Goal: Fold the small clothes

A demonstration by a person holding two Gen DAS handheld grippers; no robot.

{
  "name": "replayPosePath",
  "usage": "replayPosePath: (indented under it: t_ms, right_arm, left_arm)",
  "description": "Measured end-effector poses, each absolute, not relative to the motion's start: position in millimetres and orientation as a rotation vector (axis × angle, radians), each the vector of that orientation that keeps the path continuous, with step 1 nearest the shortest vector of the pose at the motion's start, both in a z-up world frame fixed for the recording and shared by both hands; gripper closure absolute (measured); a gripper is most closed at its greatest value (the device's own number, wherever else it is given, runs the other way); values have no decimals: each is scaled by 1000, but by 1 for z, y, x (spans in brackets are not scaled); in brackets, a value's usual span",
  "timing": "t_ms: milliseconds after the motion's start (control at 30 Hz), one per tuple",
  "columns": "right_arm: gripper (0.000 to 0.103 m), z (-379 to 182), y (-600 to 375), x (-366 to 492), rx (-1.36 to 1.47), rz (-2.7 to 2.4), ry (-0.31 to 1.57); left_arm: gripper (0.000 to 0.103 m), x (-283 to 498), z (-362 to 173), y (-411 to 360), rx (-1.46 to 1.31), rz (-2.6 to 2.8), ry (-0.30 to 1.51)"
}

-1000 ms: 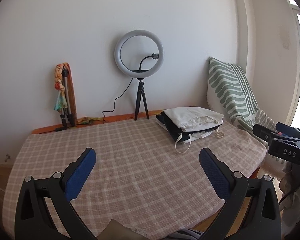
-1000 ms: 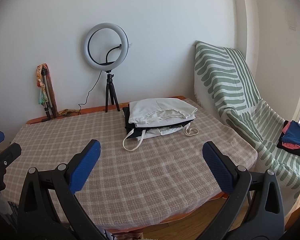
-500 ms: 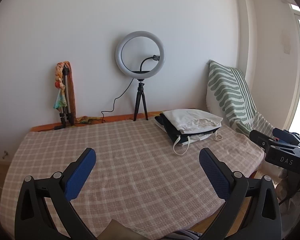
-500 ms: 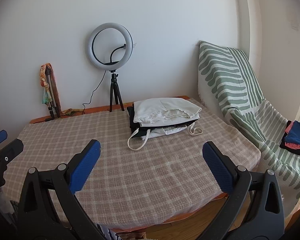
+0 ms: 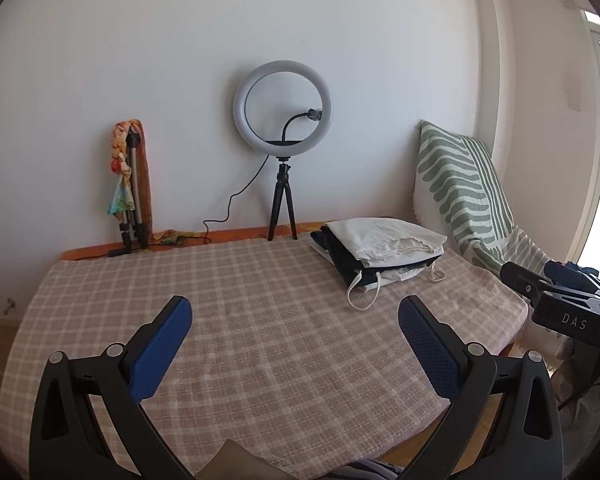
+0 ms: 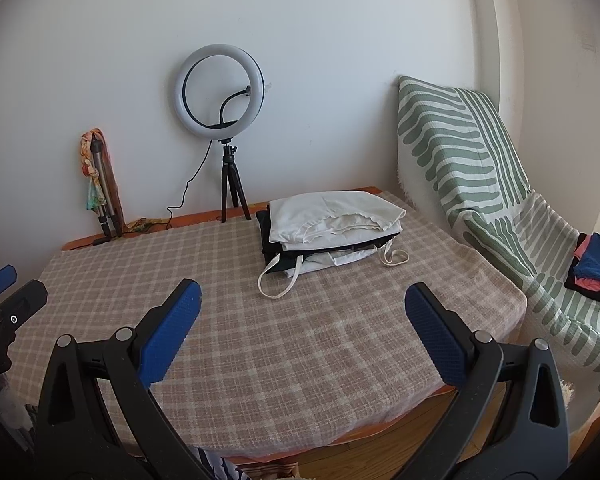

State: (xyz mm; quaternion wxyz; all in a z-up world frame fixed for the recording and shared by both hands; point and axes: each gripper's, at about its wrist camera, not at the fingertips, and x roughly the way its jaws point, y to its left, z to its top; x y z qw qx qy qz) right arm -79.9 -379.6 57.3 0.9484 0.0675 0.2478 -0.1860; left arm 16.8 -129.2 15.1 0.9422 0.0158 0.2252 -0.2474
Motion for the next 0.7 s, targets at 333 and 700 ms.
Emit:
replayPosePath:
  t_ms: [333, 700]
  right_arm:
    - [0, 52, -370, -77, 140, -374, 518]
    - [0, 47, -367, -76, 145, -370, 532]
  left_arm:
    - [0, 19, 13, -130, 30, -499, 465]
    - [0, 19, 6, -128, -6, -509, 481]
